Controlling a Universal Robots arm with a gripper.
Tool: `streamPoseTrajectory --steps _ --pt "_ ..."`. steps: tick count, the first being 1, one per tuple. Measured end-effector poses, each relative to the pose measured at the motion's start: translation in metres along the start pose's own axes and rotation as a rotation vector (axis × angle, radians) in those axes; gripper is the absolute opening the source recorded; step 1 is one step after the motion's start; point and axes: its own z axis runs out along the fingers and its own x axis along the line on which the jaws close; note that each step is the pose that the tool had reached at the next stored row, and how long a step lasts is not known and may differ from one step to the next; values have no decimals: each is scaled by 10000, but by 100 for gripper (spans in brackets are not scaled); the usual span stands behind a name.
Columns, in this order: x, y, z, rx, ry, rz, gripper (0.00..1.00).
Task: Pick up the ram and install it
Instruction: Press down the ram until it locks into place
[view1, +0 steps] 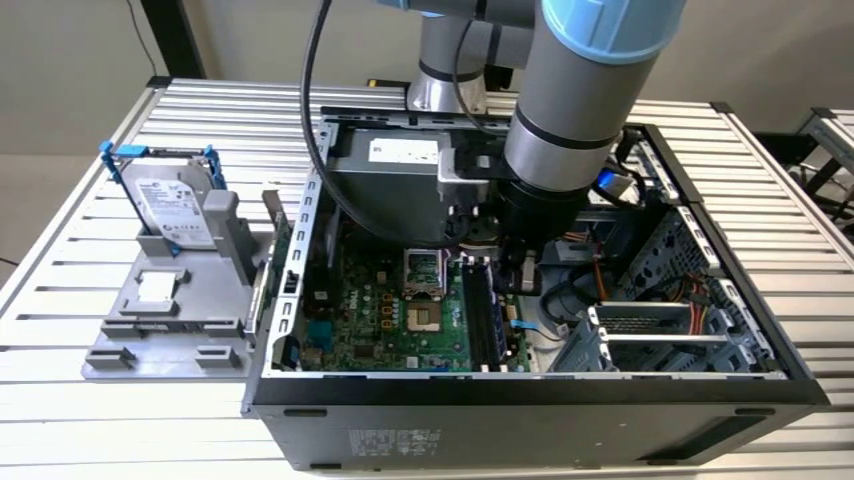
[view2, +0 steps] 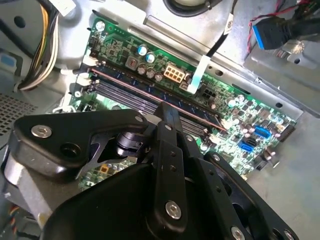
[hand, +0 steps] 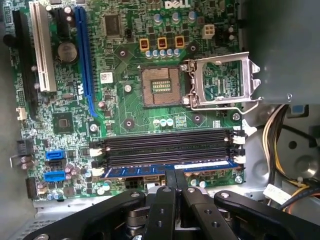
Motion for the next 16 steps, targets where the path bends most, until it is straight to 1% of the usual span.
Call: streamPoseTrajectory --steps 5,10,14,16 --pt "0 0 1 -9 -1 -441 0" --pt "0 0 2 -9 0 -466 0" --pt "1 0 31 -10 0 -466 0" --pt "1 -1 56 -10 0 -466 0"
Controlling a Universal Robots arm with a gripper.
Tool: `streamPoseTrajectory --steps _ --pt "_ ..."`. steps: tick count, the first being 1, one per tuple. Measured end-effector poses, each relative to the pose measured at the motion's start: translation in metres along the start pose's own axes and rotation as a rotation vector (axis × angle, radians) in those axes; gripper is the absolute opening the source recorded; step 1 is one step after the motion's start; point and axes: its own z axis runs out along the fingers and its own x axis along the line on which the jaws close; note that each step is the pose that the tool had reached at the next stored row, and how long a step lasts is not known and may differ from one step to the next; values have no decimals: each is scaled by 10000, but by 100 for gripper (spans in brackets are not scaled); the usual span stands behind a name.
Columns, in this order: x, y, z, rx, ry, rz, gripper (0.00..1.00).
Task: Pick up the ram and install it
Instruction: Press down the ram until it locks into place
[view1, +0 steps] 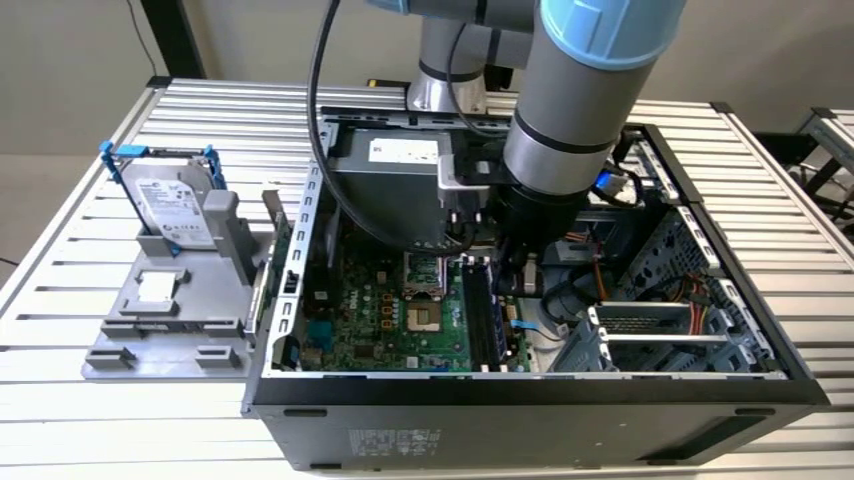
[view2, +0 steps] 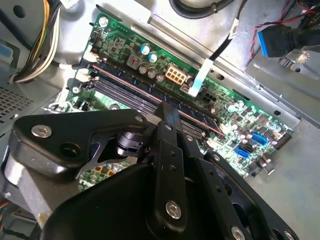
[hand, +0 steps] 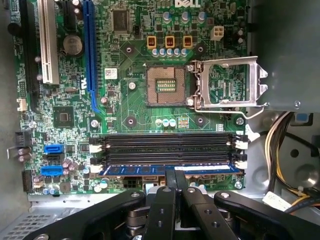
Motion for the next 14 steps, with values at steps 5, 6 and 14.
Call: streamPoseTrajectory --steps 5,6,14 --pt "1 0 25 0 3 0 0" --pt "1 0 25 0 2 0 0" --pt "3 -4 152 3 -1 0 0"
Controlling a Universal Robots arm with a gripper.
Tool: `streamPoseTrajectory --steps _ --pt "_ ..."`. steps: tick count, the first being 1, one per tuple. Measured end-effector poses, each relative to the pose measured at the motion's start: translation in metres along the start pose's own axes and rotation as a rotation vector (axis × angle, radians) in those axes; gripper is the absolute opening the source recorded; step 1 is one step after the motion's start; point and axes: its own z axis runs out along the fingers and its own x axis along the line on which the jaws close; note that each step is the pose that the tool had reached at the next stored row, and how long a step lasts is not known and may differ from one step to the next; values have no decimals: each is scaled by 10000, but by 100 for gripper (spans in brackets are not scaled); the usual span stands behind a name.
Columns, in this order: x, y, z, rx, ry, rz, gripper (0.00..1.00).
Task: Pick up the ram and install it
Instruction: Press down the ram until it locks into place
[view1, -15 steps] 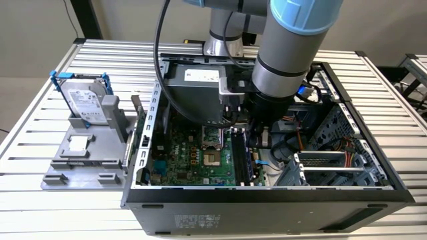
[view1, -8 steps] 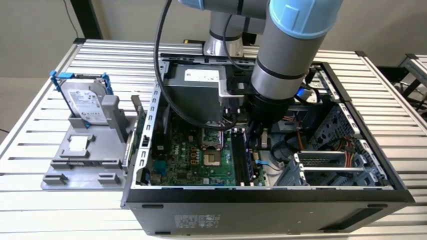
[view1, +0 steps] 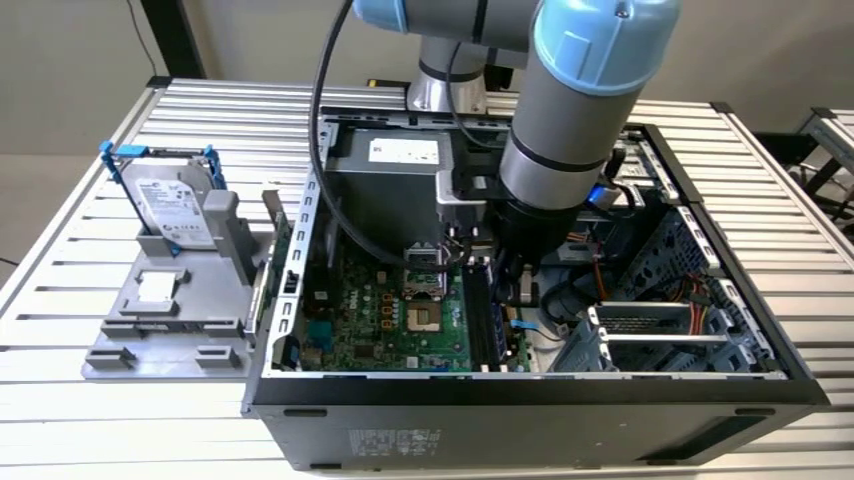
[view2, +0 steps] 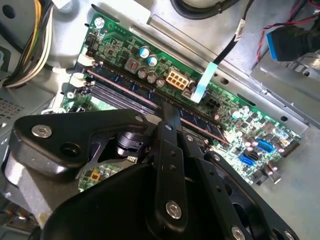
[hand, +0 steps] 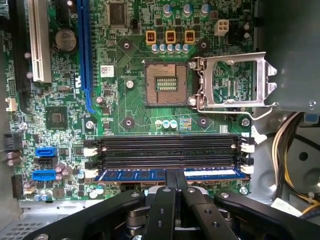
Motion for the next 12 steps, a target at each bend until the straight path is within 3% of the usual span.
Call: streamPoseTrajectory --steps 6,8,9,10,12 --pt "5 -6 104 -4 16 0 0" --pt "3 -7 113 -5 24 0 0" --pt "-1 -7 85 -4 23 1 0" --pt "-3 -7 56 3 -20 1 0" --pt "-1 -7 -39 0 1 0 0"
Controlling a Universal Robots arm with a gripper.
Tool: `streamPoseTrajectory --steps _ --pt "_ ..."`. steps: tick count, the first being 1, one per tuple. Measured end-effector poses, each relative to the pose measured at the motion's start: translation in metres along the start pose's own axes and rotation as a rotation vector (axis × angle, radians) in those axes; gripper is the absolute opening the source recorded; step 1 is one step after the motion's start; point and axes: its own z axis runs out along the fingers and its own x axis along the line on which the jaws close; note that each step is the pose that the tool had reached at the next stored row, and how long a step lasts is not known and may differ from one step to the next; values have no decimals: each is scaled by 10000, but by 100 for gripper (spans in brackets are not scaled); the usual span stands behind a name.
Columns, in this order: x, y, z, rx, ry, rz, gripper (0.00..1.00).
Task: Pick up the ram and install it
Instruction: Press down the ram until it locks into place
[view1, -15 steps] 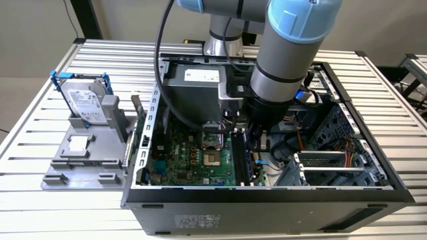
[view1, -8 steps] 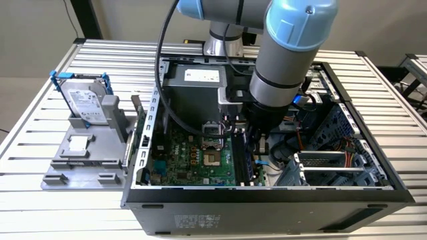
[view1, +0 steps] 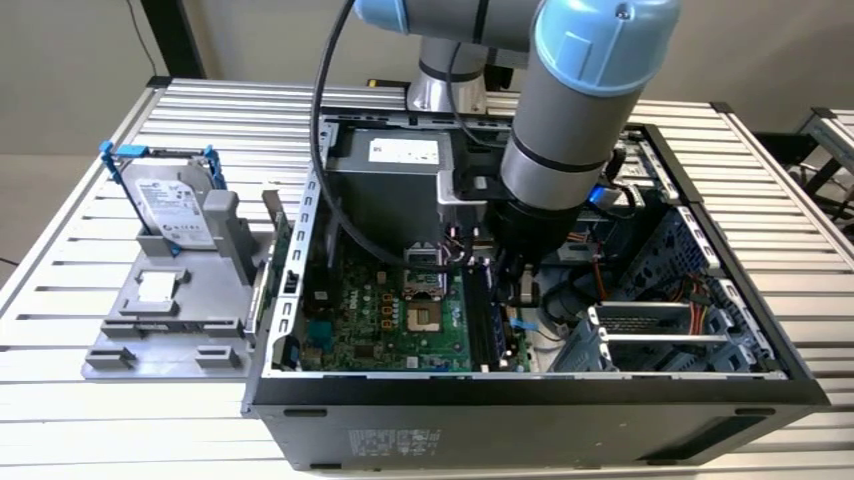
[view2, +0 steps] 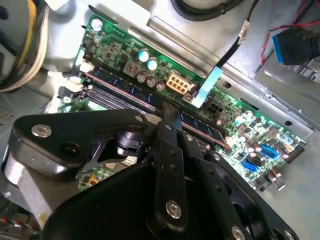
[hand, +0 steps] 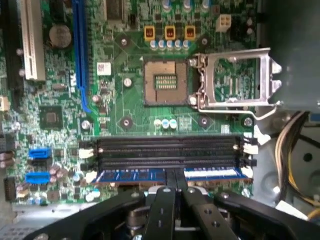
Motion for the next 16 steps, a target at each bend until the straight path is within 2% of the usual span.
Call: streamPoseTrajectory --steps 15,16 --pt "-13 0 -683 0 -2 0 0" --pt "-13 0 -709 0 -2 -1 0"
